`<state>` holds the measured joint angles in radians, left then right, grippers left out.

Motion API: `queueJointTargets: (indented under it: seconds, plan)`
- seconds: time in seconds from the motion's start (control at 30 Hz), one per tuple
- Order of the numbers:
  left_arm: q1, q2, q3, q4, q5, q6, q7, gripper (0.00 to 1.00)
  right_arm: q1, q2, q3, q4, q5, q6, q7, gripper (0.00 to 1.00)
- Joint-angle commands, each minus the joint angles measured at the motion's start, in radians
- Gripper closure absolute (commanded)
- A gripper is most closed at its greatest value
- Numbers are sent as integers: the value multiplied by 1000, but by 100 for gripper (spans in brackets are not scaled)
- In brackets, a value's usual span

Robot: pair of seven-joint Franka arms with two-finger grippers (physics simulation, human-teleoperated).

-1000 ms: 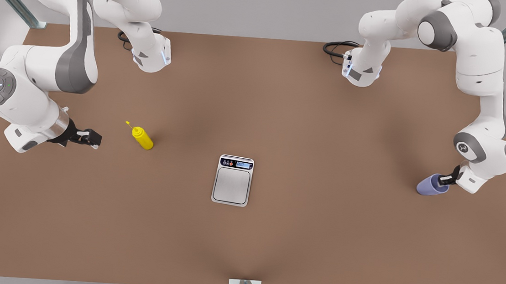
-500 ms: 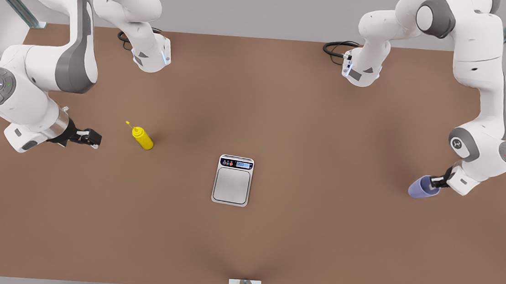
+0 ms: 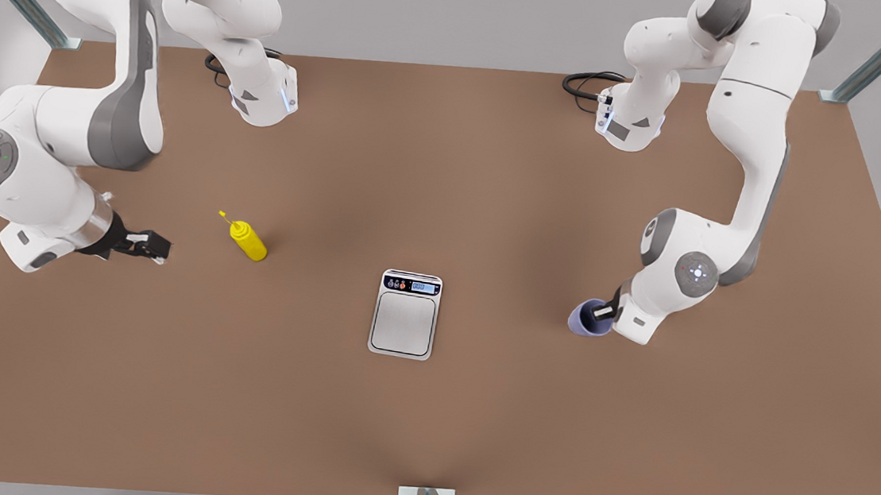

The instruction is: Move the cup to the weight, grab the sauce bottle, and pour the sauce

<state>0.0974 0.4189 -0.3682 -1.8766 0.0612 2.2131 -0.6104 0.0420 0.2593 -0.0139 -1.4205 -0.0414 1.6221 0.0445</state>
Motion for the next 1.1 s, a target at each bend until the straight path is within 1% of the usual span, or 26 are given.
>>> queueJointTargets:
  seconds: [0.0, 0.07, 0.2, 0.27, 0.4, 0.43, 0.47, 0.5, 0.57, 0.63, 0.67, 0.73, 0.87, 1.07]
  plan:
    - [-1, 4, -9, 1, -43, 2, 4, 79, 1, 0, 0, 2, 0, -4, 0, 0]
    - [-33, 23, -31, 28, -26, 2, -19, 79, -11, 1, 0, 8, -8, -5, 0, 0]
    - [-197, 103, -31, 160, 11, -3, -264, 79, -25, 5, -1, 9, -3, -4, 11, 0]
    - [-242, 119, -29, 198, 20, -13, -321, 79, -27, 6, 0, 12, -26, -4, 9, 0]
    - [-375, 291, -26, 494, 63, -116, -546, 79, -28, 6, 0, 17, -28, -5, 12, 0]
    - [-415, 345, -20, 599, 63, -164, -586, 79, -28, 6, 0, 17, -28, -5, 11, 0]
    - [-452, 382, -6, 666, 65, -187, -614, 79, -28, 6, 0, 17, -26, -5, 12, 0]
    - [-507, 432, 35, 754, 65, -213, -641, 79, -28, 6, 0, 17, -28, -5, 14, 0]
    - [-558, 489, 57, 849, 63, -227, -678, 79, -28, 6, -1, 17, -34, -5, 14, 0]
    - [-582, 535, 61, 881, 63, -224, -704, 79, -28, 6, -1, 17, -34, -5, 14, 0]
    - [-599, 574, 63, 933, 63, -227, -726, 79, -28, 6, -1, 17, -34, -5, 14, 0]
    - [-625, 609, 57, 956, 61, -222, -755, 79, -28, 6, -1, 17, -34, -5, 14, 0]
    - [-647, 629, 58, 962, 60, -161, -812, 79, -28, 6, -1, 18, -34, -5, 12, 0]
    - [-671, 647, 63, 964, 63, -150, -824, 79, -28, 6, -1, 23, -34, -7, 14, 0]
